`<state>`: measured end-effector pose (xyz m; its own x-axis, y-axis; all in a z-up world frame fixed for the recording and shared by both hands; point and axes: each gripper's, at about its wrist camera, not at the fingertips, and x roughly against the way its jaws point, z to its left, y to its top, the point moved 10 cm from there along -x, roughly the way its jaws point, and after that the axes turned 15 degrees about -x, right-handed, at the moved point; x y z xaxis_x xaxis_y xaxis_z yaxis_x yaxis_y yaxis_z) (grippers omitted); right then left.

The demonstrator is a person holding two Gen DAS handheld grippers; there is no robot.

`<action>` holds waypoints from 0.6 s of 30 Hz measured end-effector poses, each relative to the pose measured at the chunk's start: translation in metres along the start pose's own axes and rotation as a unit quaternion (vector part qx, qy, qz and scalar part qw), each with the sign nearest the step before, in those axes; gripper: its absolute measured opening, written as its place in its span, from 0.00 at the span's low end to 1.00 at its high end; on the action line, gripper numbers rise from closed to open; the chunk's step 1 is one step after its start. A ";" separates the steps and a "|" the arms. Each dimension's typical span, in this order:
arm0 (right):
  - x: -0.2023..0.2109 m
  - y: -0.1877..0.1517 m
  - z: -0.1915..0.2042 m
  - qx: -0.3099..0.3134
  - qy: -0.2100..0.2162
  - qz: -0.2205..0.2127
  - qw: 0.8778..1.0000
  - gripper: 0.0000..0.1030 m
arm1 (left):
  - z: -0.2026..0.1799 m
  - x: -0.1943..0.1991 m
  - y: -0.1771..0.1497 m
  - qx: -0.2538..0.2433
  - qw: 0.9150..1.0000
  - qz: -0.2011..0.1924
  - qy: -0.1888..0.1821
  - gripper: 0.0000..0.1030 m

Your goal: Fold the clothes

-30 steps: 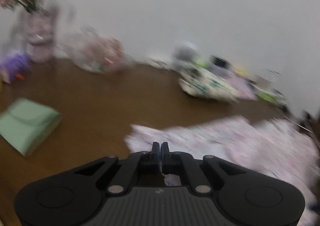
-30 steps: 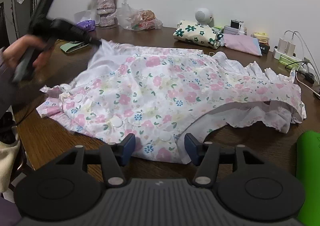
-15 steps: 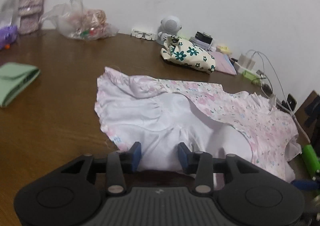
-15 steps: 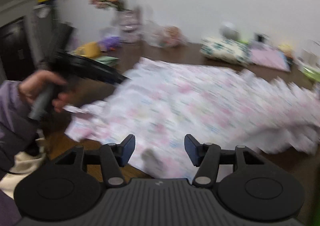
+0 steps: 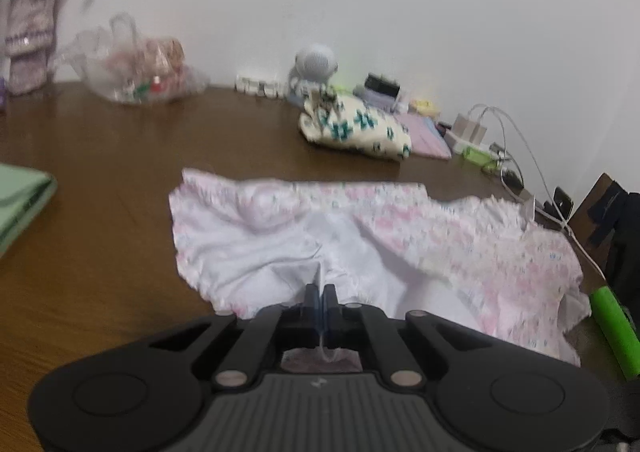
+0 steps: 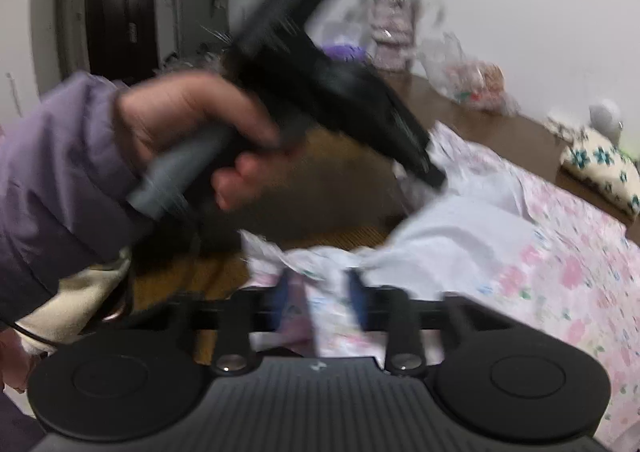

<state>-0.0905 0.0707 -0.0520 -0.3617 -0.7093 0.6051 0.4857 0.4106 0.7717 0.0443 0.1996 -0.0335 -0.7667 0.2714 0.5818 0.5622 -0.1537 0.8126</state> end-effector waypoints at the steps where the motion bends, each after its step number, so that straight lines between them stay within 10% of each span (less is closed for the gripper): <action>1: 0.003 0.003 -0.003 -0.015 0.001 -0.004 1.000 0.05 | 0.004 0.005 0.005 0.001 1.000 -0.008 0.003 0.00; 7: 0.085 0.042 -0.044 -0.173 0.034 -0.137 0.975 0.02 | 0.016 0.032 0.040 -0.009 0.998 -0.052 0.018 0.00; 13: 0.133 0.023 -0.122 -0.299 -0.016 -0.172 0.939 0.02 | 0.014 0.010 0.041 -0.059 0.997 -0.025 0.045 0.01; 18: 0.111 0.006 -0.062 -0.198 0.038 -0.105 0.974 0.03 | 0.033 -0.004 0.009 -0.040 0.998 0.020 0.053 0.14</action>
<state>-0.0785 -0.0405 0.0081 -0.4325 -0.8006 0.4147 0.6820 0.0104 0.7313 0.0629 0.2289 -0.0298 -0.7750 0.1629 0.6106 0.5694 -0.2393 0.7865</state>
